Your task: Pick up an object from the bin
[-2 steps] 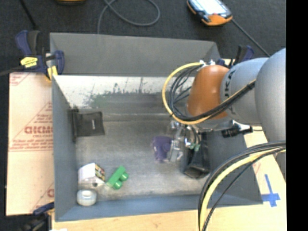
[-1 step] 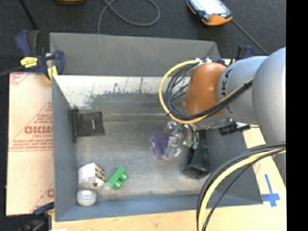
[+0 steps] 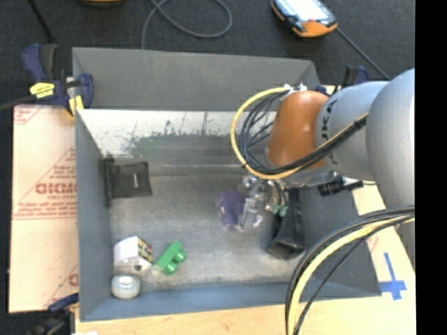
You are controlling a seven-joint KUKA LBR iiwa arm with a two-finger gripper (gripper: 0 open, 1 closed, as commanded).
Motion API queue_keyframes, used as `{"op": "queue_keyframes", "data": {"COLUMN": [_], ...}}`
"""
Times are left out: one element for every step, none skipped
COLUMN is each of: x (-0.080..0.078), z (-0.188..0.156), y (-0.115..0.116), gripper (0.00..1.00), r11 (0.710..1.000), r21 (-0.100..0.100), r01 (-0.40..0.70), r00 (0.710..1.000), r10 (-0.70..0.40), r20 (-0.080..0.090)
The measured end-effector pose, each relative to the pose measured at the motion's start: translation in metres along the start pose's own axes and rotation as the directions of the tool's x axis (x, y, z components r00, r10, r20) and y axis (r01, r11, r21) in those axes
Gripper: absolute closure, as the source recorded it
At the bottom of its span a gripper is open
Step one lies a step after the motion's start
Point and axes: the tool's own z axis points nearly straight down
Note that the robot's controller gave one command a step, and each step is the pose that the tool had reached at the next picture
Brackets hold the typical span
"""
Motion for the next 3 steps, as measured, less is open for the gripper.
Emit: {"op": "queue_keyframes", "data": {"x": [0.0,-0.001,-0.001], "z": [-0.002,-0.011,-0.022], "y": [0.0,-0.001,-0.001], "gripper": [1.0,1.0,1.0], "r11": [1.0,1.0,1.0], "r21": [0.0,-0.002,-0.002], "r01": [0.0,-0.001,0.0], "r00": [1.0,1.0,1.0], "r10": [0.0,0.001,0.0], "r20": [0.001,0.007,0.004]}}
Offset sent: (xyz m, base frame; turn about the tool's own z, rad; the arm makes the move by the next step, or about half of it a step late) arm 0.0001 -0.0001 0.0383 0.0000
